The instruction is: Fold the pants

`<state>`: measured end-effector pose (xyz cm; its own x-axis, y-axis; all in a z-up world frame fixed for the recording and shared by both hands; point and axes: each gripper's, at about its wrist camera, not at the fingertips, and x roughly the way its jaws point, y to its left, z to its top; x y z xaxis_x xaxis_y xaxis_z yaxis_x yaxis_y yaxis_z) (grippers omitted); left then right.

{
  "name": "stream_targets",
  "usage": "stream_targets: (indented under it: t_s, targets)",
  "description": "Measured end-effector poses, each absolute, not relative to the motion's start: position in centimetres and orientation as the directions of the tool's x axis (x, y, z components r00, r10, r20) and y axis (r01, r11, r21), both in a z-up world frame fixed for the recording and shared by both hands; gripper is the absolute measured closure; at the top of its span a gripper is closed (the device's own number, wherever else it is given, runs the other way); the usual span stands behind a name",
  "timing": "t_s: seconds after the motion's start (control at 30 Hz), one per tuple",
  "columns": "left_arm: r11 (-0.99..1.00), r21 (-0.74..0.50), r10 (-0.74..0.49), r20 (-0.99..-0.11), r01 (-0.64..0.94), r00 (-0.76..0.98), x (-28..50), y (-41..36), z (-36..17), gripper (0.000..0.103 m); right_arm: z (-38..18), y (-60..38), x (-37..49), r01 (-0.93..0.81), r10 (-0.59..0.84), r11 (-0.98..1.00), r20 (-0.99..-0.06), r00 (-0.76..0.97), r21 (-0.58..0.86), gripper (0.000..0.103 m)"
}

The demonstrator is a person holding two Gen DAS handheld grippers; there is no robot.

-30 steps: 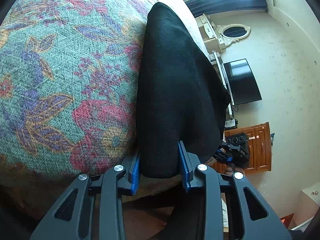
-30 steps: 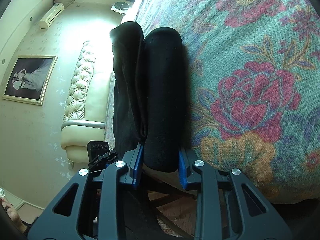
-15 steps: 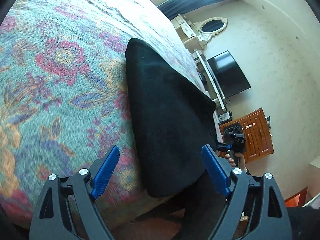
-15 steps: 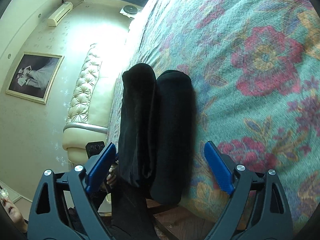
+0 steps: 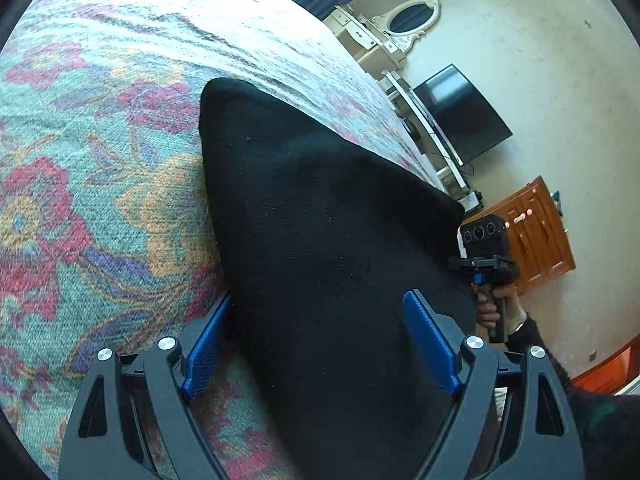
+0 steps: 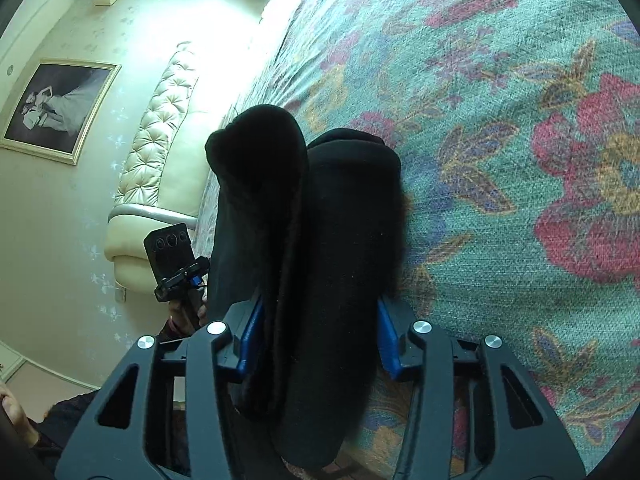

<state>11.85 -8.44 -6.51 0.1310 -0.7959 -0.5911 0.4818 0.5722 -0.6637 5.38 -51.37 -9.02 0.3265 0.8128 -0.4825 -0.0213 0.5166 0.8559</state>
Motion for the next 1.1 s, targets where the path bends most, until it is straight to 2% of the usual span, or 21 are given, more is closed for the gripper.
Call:
stream_targets:
  t_s: [0.07,0.1,0.13,0.2,0.4,0.77,0.93,1.03,1.1]
  targets:
    - [0.57,-0.646,-0.794,-0.592,0.508,0.138,11.9,-8.6,-6.5,0.021,-9.2,-51.6,5.3,-0.023,0.818,0.507,-0.473,0.328,0.861,0.064]
    - [0.574,-0.648,-0.793,-0.591,0.5,0.146,11.9,-8.5,-6.6,0.039,-9.3,-51.6,5.3,-0.024,0.82,0.502,-0.467,0.329,0.864,0.064]
    - [0.597,-0.644,-0.779,-0.608,0.478,0.153,12.3,-8.4,-7.0,0.05,-9.1,-51.3,5.2,-0.024,0.822,0.497,-0.462,0.332,0.867,0.066]
    - [0.594,-0.685,-0.79,-0.596,0.423,0.144,13.0,-7.7,-7.5,0.066,-9.6,-51.8,5.0,-0.024,0.828,0.484,-0.449,0.336,0.875,0.067]
    - [0.624,-0.632,-0.761,-0.626,0.46,0.171,12.3,-8.4,-6.5,0.074,-9.7,-52.1,5.2,-0.025,0.832,0.473,-0.437,0.34,0.881,0.069]
    - [0.658,-0.569,-0.726,-0.654,0.494,0.214,11.7,-8.8,-5.9,0.073,-9.7,-52.3,4.7,-0.025,0.831,0.469,-0.431,0.351,0.883,0.069]
    - [0.703,-0.47,-0.665,-0.701,0.534,0.258,11.0,-9.5,-4.9,0.058,-9.8,-52.4,4.5,-0.034,0.833,0.461,-0.419,0.362,0.887,0.069]
    - [0.717,-0.44,-0.644,-0.715,0.541,0.272,11.0,-9.4,-4.5,0.035,-9.7,-52.4,4.5,-0.051,0.839,0.447,-0.399,0.37,0.893,0.062]
    - [0.703,-0.44,-0.655,-0.707,0.559,0.268,11.0,-9.3,-4.3,0.031,-9.4,-52.4,4.5,-0.08,0.838,0.454,-0.394,0.378,0.887,0.056]
